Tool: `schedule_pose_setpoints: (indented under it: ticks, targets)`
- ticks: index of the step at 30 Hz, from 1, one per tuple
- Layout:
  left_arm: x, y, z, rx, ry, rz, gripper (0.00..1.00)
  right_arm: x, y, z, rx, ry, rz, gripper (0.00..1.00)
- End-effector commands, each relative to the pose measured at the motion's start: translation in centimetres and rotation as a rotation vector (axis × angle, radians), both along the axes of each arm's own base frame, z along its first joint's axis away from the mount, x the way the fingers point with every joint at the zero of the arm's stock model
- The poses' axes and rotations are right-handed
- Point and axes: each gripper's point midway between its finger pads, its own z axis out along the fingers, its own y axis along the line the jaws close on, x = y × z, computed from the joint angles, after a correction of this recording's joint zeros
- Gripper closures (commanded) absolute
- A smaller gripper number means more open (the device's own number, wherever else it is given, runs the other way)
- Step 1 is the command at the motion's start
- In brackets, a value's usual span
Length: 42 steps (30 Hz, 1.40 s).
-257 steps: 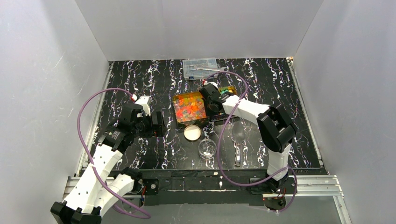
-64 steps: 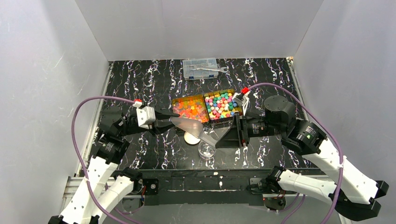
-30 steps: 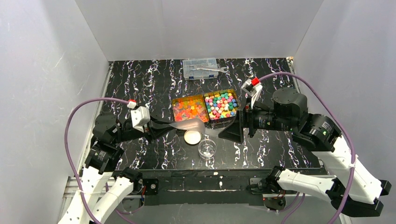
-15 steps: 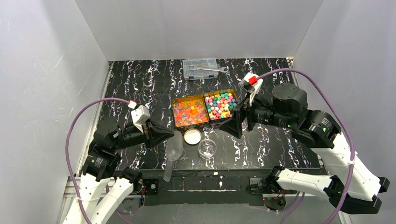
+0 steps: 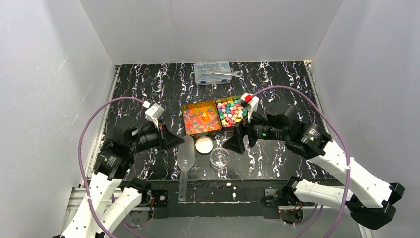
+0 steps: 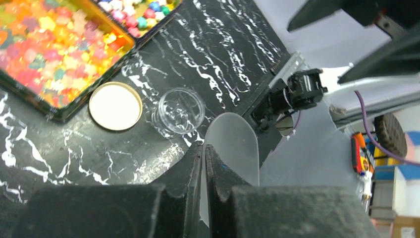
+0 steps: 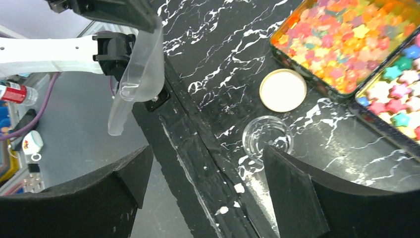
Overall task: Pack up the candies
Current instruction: Adjust the spatula.
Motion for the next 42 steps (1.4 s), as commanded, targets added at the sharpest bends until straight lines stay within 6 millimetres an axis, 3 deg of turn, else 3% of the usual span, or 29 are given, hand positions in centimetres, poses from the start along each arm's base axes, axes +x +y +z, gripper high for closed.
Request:
schedule_pose_setpoints:
  ticks: [1,6,15,23,31,42]
  targets:
    - [1.5,1.2,-0.3,0.001,0.099,0.173,1.00,-0.2,1.4,0.8,0.123,0.009,0.007,0.11]
    - [2.7,2.5,-1.0,0.000,0.142,0.324,1.00,-0.7,2.6,-0.1,0.153,0.029,-0.007,0.12]
    - [3.8,4.3,-2.5,0.026,0.215,0.484,1.00,-1.8,5.8,-1.8,0.057,-0.001,-0.076,0.11]
    - [3.9,5.0,-3.3,-0.012,0.269,0.574,1.00,-4.0,9.1,-2.5,-0.036,-0.099,-0.100,0.10]
    - [3.5,5.6,-4.1,-0.067,0.350,0.660,1.00,-4.7,11.7,-2.9,-0.105,-0.182,-0.152,0.10]
    - [3.2,6.5,-3.8,-0.099,0.390,0.736,1.00,-4.8,13.5,-4.9,-0.200,-0.219,-0.223,0.10]
